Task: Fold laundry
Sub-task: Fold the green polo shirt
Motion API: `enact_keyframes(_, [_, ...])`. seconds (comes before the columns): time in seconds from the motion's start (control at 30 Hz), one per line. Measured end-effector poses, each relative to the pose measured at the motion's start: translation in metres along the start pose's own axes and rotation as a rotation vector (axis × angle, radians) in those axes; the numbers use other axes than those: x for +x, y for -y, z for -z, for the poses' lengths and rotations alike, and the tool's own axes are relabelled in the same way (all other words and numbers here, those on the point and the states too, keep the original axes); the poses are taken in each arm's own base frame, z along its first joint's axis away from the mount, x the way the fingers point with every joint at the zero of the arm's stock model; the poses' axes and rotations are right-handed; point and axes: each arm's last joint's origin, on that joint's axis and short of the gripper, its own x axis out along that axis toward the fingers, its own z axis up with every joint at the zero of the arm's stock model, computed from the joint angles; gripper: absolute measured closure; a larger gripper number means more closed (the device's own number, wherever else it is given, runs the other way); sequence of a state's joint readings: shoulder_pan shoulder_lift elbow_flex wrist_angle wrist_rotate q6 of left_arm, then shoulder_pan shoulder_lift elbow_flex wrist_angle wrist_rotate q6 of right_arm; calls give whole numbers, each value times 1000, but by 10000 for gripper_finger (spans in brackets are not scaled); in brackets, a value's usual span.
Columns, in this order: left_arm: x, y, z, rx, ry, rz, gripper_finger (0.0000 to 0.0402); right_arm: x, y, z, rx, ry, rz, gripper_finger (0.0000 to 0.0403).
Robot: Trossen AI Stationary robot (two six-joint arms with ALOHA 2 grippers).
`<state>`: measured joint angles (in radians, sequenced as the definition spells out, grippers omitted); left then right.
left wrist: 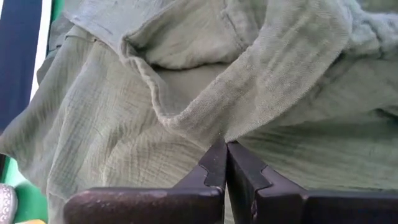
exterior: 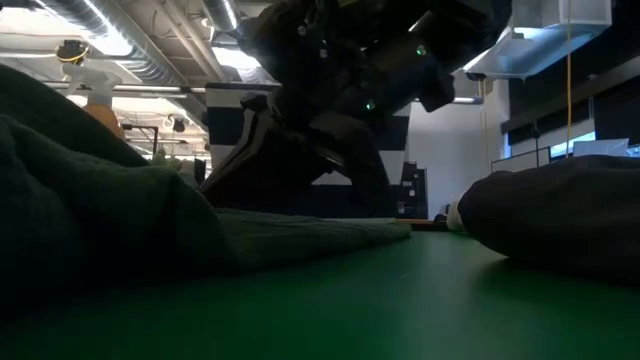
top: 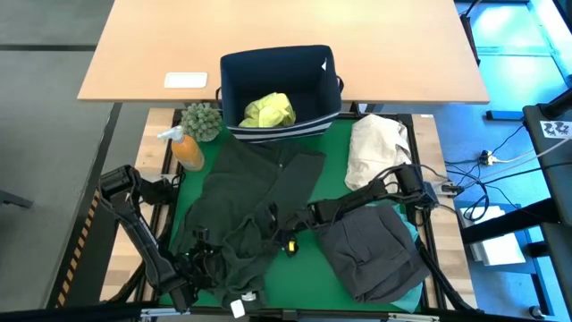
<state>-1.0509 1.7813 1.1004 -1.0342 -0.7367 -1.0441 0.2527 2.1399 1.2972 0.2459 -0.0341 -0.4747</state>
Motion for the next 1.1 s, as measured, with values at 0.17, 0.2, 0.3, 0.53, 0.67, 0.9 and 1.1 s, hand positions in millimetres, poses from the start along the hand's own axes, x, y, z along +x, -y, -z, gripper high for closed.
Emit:
enact_keyframes(0.17, [2,-1,-1,-10,-28,7,374,0,1,-2,3,25,9,398])
enact_keyframes(0.2, [3,-1,-2,-11,-31,7,366,0,1,-3,2,31,11,398])
enact_keyframes(0.3, [3,-2,-2,-11,-31,6,340,0,1,-4,2,38,14,398])
enact_keyframes(0.53, [-8,-14,-6,-58,5,13,291,0,1,-4,3,40,15,398])
enact_keyframes(0.67, [-25,-28,-12,-101,110,26,281,0,1,-5,4,42,15,398])
enact_keyframes(0.9, [-49,-48,-17,-159,304,7,280,0,1,-5,12,51,1,398])
enact_keyframes(1.1, [-58,-61,-20,-193,418,-40,280,0,1,-5,28,56,-8,398])
